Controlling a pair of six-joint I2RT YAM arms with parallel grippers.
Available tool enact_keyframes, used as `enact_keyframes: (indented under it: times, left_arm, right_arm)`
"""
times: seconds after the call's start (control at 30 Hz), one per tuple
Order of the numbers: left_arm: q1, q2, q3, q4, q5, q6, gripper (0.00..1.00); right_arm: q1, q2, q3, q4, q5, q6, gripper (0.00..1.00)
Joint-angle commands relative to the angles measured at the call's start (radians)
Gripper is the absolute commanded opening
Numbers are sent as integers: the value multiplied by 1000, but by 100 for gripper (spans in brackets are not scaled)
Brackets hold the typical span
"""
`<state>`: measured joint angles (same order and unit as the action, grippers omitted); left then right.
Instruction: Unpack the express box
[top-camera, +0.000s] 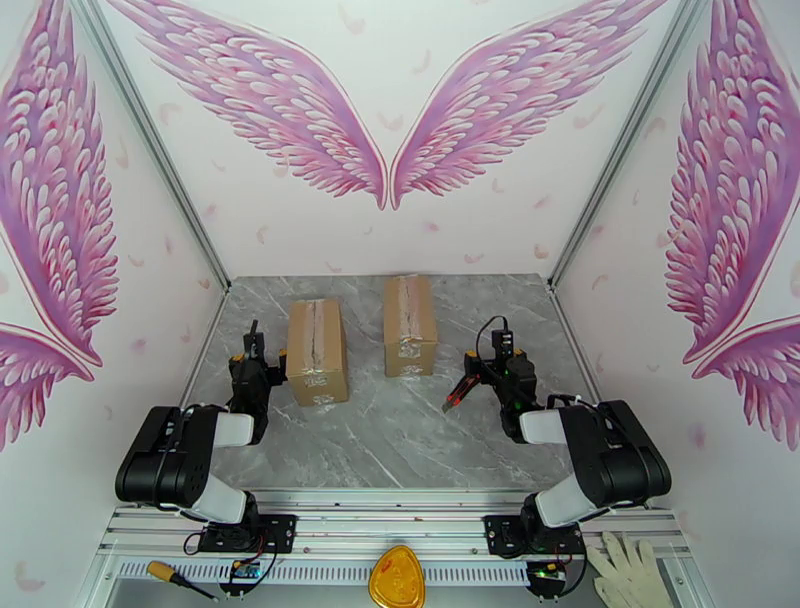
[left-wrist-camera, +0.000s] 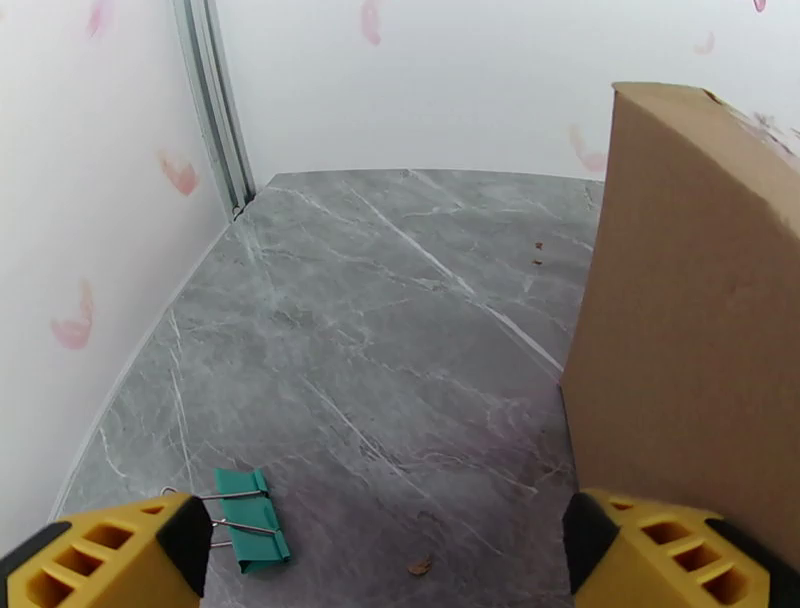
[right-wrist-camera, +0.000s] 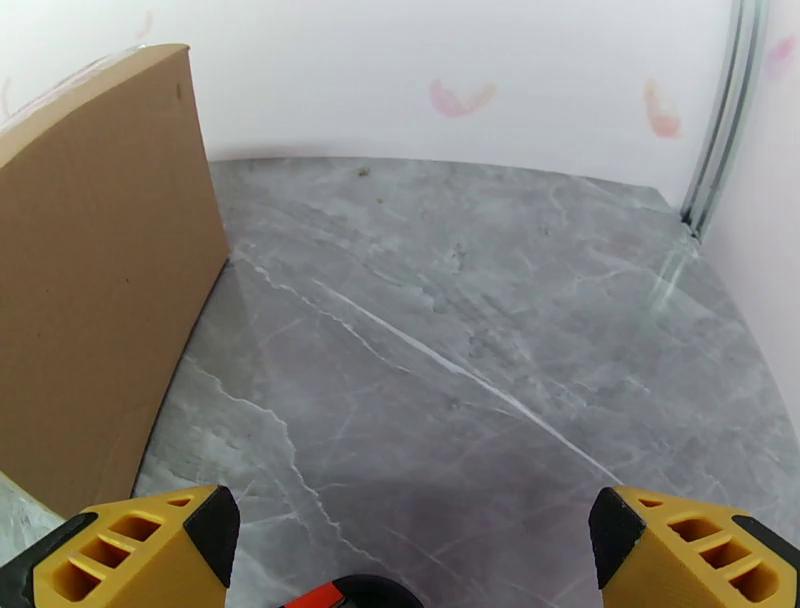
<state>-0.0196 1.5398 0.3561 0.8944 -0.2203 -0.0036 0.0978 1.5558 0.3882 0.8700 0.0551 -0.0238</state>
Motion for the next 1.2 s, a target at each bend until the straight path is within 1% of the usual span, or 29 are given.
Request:
enact_keyframes:
  times: [0.0,0.83,0.93,0.97,1.03,1.1,1.13,1.17]
  left_arm:
    - [6,-9,30,-18,19,-7,99]
    - [14,-9,31,-21,35,-8,99]
    - [14,-13,22,-9,34,-10,99]
    - [15,-20,16,0,18,-20,99]
    - [20,-68,16,-39,-39,-48,99]
    - [23,-162,26,-143,-123,-85,99]
    - [26,-206,31,-185,-143,-95,99]
    - [28,-264,34,-232,-169,-106,99]
  right_arm:
    - [-6,-5,14,-10,-15,-2,99]
    - [-7,-6,14,-14,-16,1,99]
    - [-7,-13,7,-1,0,6,99]
    - [-7,-31,1,-3,12,11,99]
    - [-7,-96,-12,-34,41,17,99]
    - [-8,-188,-9,-119,86,32,99]
    - [-8,-232,-1,-173,105,41,99]
    - [-7,-289,20,-261,131,74,99]
